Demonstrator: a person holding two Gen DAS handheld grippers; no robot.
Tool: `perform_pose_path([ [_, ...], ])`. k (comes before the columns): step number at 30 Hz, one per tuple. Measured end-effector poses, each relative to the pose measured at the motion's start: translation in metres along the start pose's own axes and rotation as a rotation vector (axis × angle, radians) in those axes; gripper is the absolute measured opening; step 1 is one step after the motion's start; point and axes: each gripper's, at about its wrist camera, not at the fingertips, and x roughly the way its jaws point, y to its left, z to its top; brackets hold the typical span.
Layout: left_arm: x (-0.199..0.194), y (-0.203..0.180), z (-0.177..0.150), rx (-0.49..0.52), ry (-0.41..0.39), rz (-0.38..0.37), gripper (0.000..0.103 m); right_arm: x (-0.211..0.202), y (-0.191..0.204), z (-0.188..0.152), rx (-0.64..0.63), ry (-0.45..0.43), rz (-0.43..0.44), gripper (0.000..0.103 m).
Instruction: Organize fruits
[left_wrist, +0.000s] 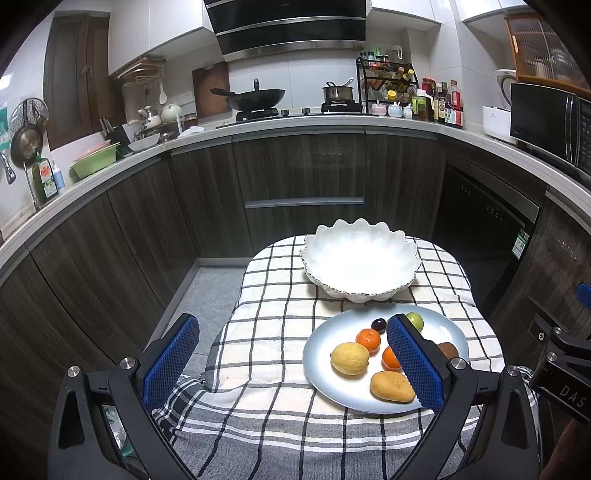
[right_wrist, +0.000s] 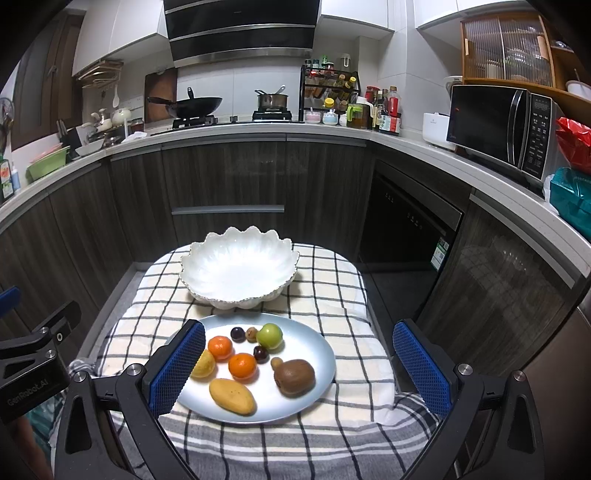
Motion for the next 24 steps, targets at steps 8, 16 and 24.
perform_pose_path([
  [8, 0.0025, -0.0052, -0.0049, 0.006, 0.004, -0.002, 0.103, 0.0006, 0.0004, -0.0007, 0.0, 0.0, 0.0, 0.103],
  [16, 0.0039, -0.0066, -0.0054, 0.007, 0.005, -0.002, 0.103, 0.0007, 0.0002, -0.0009, 0.0, 0.001, 0.0, 0.103],
  [24, 0.004, -0.0064, -0.0052, 0.006, 0.006, -0.002, 0.103, 0.0012, 0.0003, -0.0013, 0.0, 0.001, -0.001, 0.103],
])
